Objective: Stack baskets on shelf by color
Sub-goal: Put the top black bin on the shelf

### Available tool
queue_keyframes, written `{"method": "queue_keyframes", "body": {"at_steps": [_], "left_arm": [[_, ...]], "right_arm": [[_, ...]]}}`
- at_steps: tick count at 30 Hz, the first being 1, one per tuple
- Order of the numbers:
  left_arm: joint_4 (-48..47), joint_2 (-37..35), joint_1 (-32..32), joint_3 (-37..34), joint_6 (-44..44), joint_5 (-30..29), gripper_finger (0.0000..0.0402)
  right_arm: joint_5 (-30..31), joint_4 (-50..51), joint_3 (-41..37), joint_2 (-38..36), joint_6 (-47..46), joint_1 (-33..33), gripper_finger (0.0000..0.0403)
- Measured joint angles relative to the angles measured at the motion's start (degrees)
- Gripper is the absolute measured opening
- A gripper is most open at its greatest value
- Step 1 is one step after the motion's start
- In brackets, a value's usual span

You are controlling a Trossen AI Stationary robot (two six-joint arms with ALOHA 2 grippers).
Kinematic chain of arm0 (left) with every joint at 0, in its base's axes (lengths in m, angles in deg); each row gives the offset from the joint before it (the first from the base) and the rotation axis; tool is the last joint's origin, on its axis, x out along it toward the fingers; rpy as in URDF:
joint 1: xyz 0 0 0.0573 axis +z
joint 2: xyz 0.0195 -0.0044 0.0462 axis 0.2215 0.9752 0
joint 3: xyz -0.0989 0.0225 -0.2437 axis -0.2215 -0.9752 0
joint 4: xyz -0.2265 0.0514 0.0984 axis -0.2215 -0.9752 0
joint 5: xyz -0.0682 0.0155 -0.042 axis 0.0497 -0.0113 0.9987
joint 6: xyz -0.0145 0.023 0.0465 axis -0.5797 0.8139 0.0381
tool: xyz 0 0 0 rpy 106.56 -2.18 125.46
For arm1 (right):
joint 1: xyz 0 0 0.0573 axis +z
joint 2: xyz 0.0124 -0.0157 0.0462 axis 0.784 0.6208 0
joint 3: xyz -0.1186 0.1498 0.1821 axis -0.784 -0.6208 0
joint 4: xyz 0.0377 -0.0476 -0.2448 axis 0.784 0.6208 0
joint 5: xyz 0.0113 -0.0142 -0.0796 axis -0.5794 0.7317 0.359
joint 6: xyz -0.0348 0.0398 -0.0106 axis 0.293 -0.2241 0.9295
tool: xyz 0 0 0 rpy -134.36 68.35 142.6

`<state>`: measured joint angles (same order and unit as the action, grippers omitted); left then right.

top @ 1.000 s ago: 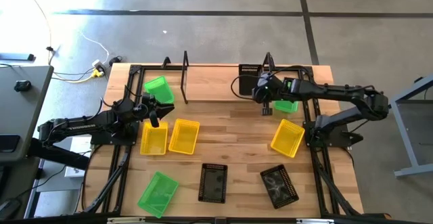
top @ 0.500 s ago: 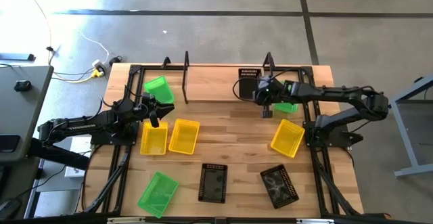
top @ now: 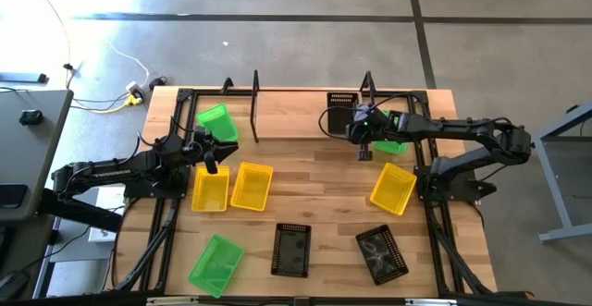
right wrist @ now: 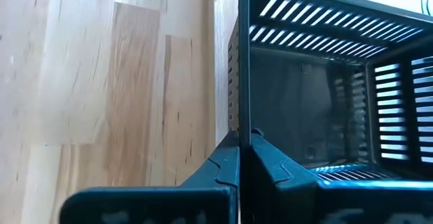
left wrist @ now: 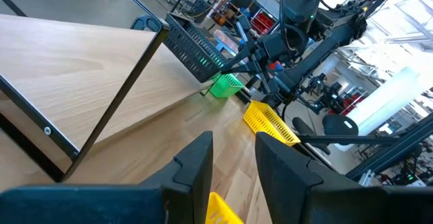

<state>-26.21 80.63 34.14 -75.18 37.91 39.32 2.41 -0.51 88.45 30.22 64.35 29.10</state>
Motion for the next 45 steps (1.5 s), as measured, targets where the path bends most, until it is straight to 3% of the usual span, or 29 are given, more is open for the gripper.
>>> {"method": "queue_keyframes", "body": {"at_steps": [21, 32, 38, 45], "left_arm": [[0.0, 0.0, 0.0, 0.0, -1.4, 0.2, 0.0101], [0.0, 0.0, 0.0, 0.0, -1.4, 0.2, 0.0101], [0.0, 0.0, 0.0, 0.0, -1.4, 0.2, 0.0101], [0.0, 0.0, 0.0, 0.0, -1.4, 0.2, 0.0101]], "right_arm": [[3.8, 2.2, 0.0, 0.0, -0.5, 0.0, 0.0002], [3.9, 2.1, 0.0, 0.0, -3.3, 0.0, 0.0064], [9.9, 2.4, 0.0, 0.0, -3.2, 0.0, 0.0069], [10.0, 2.2, 0.0, 0.0, -3.0, 1.8, 0.0069]]}}
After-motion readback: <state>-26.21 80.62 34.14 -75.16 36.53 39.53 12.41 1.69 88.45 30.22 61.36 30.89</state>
